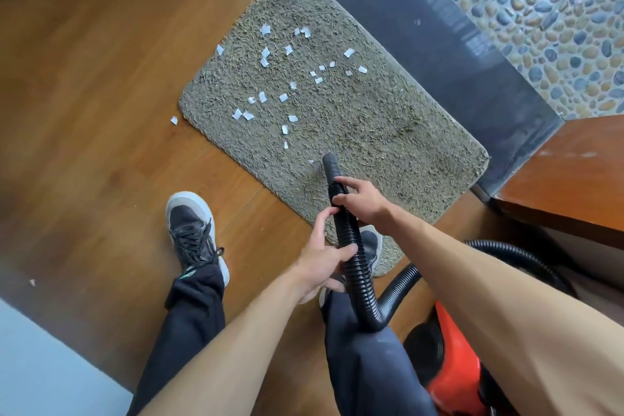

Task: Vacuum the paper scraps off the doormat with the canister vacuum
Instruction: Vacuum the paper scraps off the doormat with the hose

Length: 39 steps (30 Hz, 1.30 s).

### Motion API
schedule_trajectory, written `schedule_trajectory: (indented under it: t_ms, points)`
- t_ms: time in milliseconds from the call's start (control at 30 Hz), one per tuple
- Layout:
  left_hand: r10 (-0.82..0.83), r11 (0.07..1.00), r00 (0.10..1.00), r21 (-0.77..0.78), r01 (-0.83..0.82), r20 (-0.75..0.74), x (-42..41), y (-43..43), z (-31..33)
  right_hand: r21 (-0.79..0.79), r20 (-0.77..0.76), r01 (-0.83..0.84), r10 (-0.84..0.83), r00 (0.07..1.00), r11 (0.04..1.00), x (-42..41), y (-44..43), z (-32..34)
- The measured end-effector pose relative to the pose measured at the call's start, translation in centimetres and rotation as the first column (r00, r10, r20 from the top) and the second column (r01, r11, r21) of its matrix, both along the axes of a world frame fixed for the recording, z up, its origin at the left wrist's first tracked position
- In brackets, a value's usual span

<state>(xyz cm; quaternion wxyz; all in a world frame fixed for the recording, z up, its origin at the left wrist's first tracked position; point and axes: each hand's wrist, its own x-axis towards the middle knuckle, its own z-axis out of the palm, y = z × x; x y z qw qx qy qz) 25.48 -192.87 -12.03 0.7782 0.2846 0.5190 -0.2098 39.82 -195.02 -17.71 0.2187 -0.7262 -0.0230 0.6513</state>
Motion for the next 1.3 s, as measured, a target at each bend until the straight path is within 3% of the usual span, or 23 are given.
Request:
schedule_trajectory:
  t_ms: [367,933,1300]
  points:
    - [0.124,0.987,0.992,-0.105,-0.124,-0.005,-5.0,2.7,-1.1,-0.020,0.034,0.031,-0.030,0.999,0.999,-5.0,2.6,-1.8]
    - [-0.006,0.997,1.000,-0.082,0.008,0.021,-4.5,5.0,-0.5,-0.079,0.032,0.109,-0.107,0.994,0.991,-4.3,3.3,-0.8]
    - [0.115,0.989,0.992,-0.092,-0.120,-0.054,-7.1,6.8,-0.2,0.005,0.081,-0.083,0.083,0.993,0.997,-7.5,6.7,-1.8]
